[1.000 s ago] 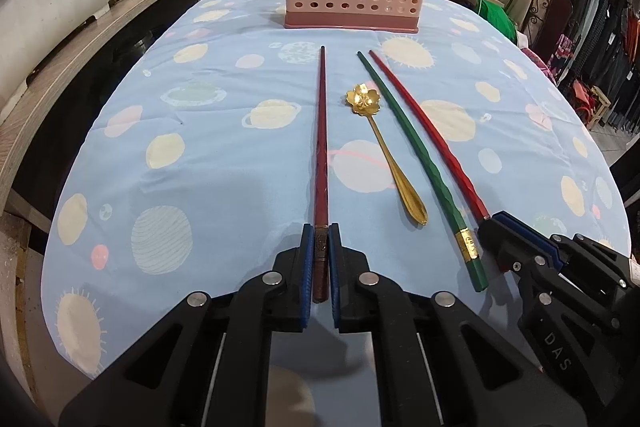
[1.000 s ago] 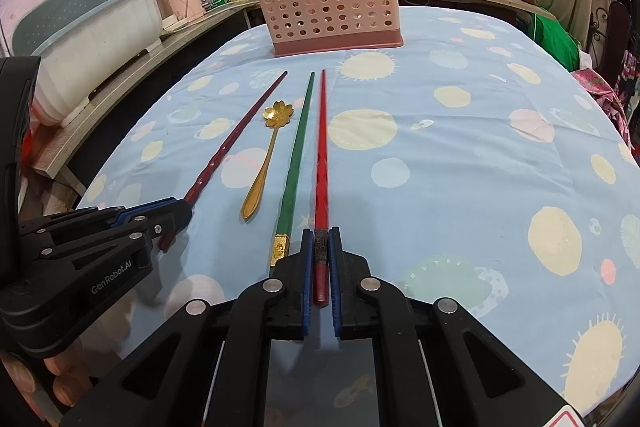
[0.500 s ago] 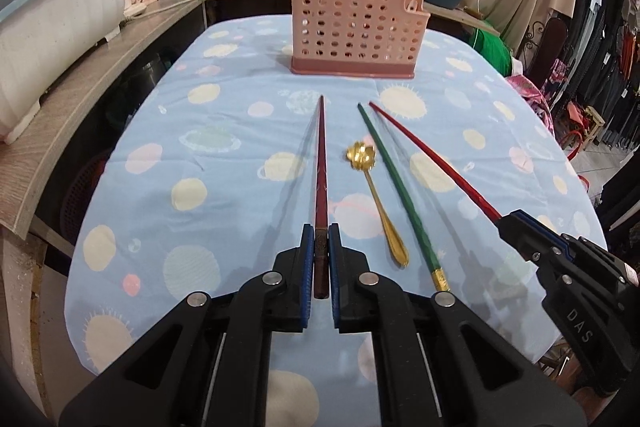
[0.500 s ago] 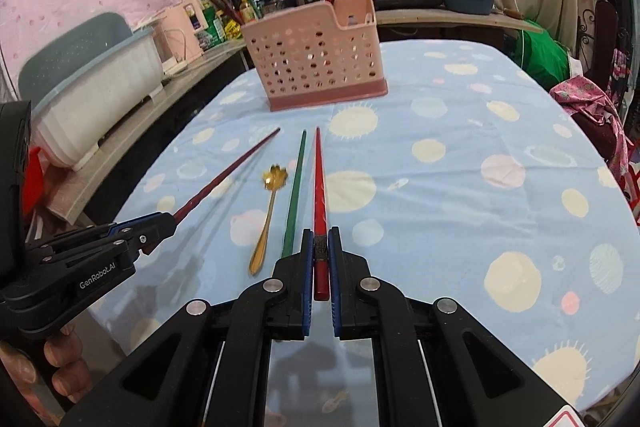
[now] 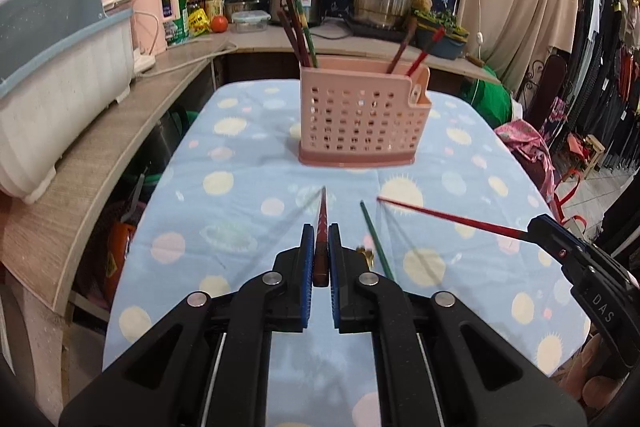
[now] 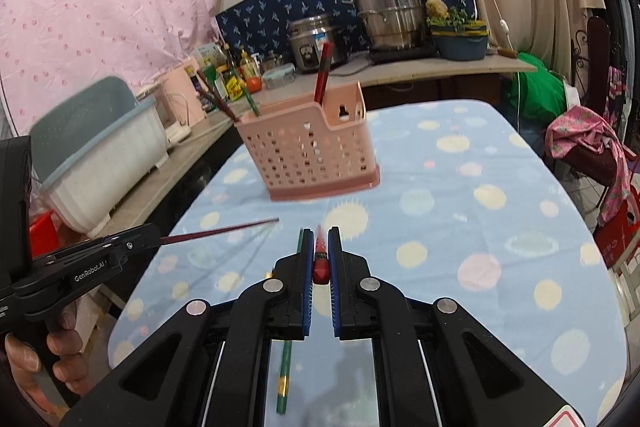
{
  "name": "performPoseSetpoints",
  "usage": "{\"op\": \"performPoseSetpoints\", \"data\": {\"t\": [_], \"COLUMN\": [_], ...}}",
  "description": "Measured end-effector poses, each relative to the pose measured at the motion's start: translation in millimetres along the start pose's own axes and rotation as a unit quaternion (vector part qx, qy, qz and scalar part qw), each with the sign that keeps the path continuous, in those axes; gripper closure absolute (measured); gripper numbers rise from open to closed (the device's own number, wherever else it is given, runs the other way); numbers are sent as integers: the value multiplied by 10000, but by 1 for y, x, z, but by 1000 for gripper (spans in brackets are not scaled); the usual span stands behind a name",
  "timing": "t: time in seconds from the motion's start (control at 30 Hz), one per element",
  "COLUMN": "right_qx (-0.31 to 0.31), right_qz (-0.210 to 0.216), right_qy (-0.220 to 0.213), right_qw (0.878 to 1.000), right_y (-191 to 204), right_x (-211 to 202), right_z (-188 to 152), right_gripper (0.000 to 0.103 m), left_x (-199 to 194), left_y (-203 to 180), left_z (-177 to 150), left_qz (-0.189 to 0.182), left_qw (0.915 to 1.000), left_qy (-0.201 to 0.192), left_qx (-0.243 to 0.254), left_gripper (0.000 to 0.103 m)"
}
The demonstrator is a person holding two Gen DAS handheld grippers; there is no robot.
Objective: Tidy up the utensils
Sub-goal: 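Lift both chopsticks and carry them over the pink holder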
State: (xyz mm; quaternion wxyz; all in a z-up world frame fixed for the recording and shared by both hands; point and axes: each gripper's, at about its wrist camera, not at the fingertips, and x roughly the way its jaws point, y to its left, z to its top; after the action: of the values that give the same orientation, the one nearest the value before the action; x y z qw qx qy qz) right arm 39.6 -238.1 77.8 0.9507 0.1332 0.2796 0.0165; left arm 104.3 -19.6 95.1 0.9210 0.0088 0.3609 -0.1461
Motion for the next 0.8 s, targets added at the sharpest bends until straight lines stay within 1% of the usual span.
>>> {"op": "performPoseSetpoints", "data": {"t": [0.2,0.47,0.6,0.8], "right_qx": [30,52,30,30], "right_qz": [20,136,246,431], "right_qy": [-329,-587,-707,-940], "right_qw": [9995,9982,9972,9946], "right_y": [-4,-8,-6,-2], "right_x": [-2,2,4,6], "right_z": [31,70,92,129], "right_gripper": [96,96,96,96], "left_x": [-5,-6,-7,-12], "left_y": [0,-2,-3,-8], "left_z": [30,68,88,125], "left_qz": [-8,-19,-30,-141], "left_qw": [9997,9988,9982,9966], "left_qy": [-256,-483,-584,-787], "left_qx": [-22,65,120,185], "left_gripper": [96,96,96,96]}}
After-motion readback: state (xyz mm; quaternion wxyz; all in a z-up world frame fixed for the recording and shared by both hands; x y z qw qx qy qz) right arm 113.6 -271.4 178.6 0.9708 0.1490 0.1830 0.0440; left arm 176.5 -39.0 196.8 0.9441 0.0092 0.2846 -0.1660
